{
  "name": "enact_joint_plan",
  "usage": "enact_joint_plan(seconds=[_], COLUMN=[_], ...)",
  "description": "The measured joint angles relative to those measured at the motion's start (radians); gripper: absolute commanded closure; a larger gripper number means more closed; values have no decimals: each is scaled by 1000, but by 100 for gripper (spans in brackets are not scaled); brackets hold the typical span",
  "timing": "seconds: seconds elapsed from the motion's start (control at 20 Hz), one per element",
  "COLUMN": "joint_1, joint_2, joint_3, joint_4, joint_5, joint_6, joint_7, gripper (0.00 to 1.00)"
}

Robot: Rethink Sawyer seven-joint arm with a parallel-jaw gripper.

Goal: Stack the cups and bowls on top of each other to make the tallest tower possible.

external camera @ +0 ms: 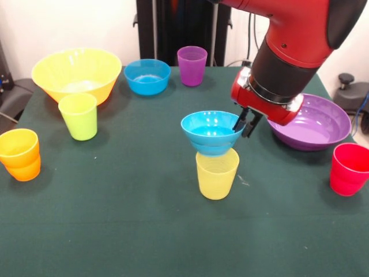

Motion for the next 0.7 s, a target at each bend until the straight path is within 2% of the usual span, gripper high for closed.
enact_joint_plan(seconds=[0.4, 0.7], joint_1=[0, 0], joint_2=[36, 66], joint_3=[0, -4], joint_4=[-54, -93], joint_5=[19, 25], joint_6=[27, 91], joint_7=[0, 0], gripper=[100, 100])
